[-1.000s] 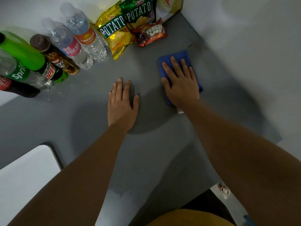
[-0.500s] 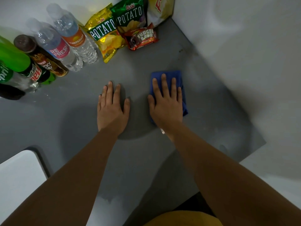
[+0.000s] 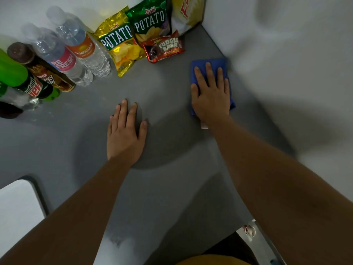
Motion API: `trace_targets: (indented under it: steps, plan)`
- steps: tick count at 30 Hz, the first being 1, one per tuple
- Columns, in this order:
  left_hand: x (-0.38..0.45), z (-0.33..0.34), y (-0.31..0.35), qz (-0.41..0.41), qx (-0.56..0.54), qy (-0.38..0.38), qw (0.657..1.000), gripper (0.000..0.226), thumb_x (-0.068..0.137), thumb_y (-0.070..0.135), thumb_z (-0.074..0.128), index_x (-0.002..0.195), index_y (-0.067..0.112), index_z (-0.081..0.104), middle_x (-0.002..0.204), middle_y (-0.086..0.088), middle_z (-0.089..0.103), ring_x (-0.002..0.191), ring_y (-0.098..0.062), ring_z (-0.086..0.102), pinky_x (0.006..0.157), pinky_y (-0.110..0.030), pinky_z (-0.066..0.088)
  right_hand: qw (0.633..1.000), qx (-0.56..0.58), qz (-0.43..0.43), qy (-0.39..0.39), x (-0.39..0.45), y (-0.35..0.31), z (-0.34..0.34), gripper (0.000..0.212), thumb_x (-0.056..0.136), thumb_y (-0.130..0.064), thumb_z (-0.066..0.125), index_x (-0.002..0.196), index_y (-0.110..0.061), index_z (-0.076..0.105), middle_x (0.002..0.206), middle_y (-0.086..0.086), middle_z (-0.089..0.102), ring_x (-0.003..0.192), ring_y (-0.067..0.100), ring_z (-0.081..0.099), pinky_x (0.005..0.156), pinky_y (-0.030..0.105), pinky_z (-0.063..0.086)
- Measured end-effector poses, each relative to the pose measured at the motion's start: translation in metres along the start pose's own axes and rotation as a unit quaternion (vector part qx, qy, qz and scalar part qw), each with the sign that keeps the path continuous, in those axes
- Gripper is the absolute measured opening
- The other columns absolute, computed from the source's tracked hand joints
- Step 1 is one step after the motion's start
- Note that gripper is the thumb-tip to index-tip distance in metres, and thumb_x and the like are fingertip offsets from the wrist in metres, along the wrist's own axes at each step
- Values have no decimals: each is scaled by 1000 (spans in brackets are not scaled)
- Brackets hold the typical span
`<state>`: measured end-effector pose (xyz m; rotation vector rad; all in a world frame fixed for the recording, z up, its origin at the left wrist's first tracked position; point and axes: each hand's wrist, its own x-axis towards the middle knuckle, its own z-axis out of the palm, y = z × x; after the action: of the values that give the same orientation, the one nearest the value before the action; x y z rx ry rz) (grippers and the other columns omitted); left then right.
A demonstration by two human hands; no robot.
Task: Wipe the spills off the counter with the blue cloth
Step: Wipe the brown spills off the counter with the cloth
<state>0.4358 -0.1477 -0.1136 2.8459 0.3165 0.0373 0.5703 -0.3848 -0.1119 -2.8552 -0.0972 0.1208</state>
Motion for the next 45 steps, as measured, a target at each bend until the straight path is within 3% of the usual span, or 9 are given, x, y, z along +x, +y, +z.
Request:
trace_targets:
  steps: [5, 12, 18, 21, 26, 35, 39, 45]
  plan:
    - [-1, -1, 4, -2, 10, -3, 1000, 61, 106, 50, 32, 160, 24, 20, 171, -1, 8, 157, -21, 5, 127, -42, 11, 998, -3, 62, 15, -37, -9, 8, 60, 107, -50, 19, 163, -32, 6, 171, -2, -3, 156, 31, -8, 126, 48, -2]
    - [14, -10, 18, 45, -17, 19, 999, 56, 100, 34, 51, 151, 15, 40, 165, -8, 28, 151, -28, 26, 122, -49, 28, 999, -22, -44, -17, -31, -36, 16, 60, 107, -50, 18, 163, -30, 8, 171, 0, -2, 157, 31, -6, 125, 48, -3]
    - [29, -4, 51, 88, -26, -27, 995, 62, 103, 42, 47, 157, 16, 32, 168, -9, 18, 156, -27, 16, 125, -44, 22, 996, -13, -88, -24, 22, -28, 5, 59, 106, -50, 25, 162, -33, 15, 171, -1, 6, 157, 30, 0, 126, 49, 4]
    - [26, 1, 53, 71, -9, -50, 996, 65, 105, 48, 40, 160, 19, 23, 170, -8, 10, 157, -26, 8, 127, -43, 14, 997, -20, -70, -21, 38, -19, 0, 59, 106, -51, 25, 162, -34, 15, 171, -1, 6, 157, 32, 0, 126, 49, 4]
    - [26, 0, 51, 78, -11, -46, 996, 64, 104, 48, 41, 160, 20, 24, 170, -7, 12, 157, -25, 9, 128, -40, 12, 1000, -3, 10, 4, 39, 7, -7, 59, 105, -51, 23, 161, -37, 13, 171, -3, 4, 157, 32, 0, 127, 48, 4]
    - [23, 8, 52, 75, -10, -23, 997, 63, 104, 48, 40, 159, 19, 26, 169, -9, 15, 156, -27, 12, 127, -43, 16, 991, 2, 123, 56, -44, 8, 8, 60, 106, -50, 25, 162, -33, 15, 171, -1, 4, 157, 33, 1, 126, 50, 4]
    - [23, 10, 52, 73, -12, -12, 997, 63, 104, 47, 41, 159, 18, 28, 168, -10, 18, 156, -28, 15, 127, -43, 17, 994, -6, 100, 42, -59, -24, 22, 62, 106, -52, 24, 162, -30, 13, 171, 1, 3, 156, 34, -2, 125, 50, 1]
    - [25, 9, 50, 78, -1, -21, 997, 63, 104, 48, 41, 159, 19, 27, 169, -10, 15, 156, -28, 14, 127, -42, 16, 1000, 1, 22, 6, -15, -26, 13, 60, 106, -51, 20, 162, -33, 9, 171, -3, 0, 157, 32, -5, 126, 49, 0]
